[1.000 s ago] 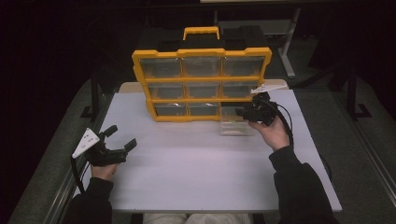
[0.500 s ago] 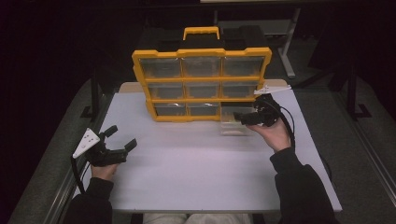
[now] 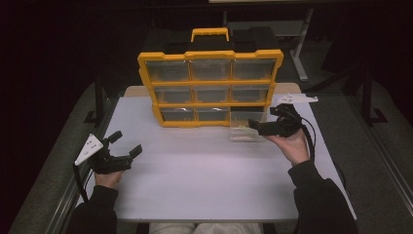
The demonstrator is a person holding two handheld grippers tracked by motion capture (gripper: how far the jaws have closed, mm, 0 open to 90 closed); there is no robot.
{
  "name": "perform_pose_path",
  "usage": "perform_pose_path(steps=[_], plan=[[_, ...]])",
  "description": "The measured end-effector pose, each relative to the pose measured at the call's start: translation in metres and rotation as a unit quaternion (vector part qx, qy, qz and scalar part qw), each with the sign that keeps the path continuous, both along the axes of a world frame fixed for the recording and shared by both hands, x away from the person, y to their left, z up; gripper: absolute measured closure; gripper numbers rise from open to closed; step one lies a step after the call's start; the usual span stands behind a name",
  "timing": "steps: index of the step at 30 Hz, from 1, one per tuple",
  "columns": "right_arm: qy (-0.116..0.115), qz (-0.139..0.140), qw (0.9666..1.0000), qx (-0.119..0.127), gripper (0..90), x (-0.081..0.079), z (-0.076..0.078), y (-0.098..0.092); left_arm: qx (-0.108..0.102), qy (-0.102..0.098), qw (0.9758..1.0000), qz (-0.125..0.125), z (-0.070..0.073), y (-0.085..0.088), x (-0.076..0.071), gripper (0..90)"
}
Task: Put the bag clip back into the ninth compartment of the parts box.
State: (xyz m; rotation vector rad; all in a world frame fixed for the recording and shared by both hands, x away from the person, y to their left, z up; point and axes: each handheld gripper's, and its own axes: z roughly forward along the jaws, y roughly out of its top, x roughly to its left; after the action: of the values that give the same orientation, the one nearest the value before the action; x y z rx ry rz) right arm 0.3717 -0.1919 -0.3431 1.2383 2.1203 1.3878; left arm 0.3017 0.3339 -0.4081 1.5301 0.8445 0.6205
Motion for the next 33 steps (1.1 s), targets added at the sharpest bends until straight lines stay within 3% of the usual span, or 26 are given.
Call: perform_pose_path(steps=[3,7,11,18,25,33], plan=[[-0.027,-0.003,0.9993,0.026,0.0,-0.006,0.000,-0.006,-0.001,0.000,1.0000,0.001,0.000,0.000,0.000,0.0],[-0.043,-0.001,0.9981,0.044,0.0,-0.011,0.000,-0.012,0.000,0.000,1.0000,0.001,0.000,0.001,0.000,0.0],[-0.061,-0.004,0.9970,0.047,0.0,-0.017,-0.001,-0.016,0.000,0.000,1.0000,0.002,0.000,0.001,0.000,0.0],[-0.074,-0.012,0.9960,0.048,0.0,-0.028,-0.006,-0.020,0.001,0.001,1.0000,0.002,0.000,0.001,0.000,0.0],[-0.108,-0.030,0.9926,0.046,0.0,-0.039,-0.017,-0.026,0.000,-0.001,1.0000,0.003,0.000,0.001,-0.001,0.0],[-0.113,-0.037,0.9917,0.049,0.0,-0.050,-0.035,-0.033,-0.001,-0.002,1.0000,0.005,0.000,0.001,-0.001,0.0]])
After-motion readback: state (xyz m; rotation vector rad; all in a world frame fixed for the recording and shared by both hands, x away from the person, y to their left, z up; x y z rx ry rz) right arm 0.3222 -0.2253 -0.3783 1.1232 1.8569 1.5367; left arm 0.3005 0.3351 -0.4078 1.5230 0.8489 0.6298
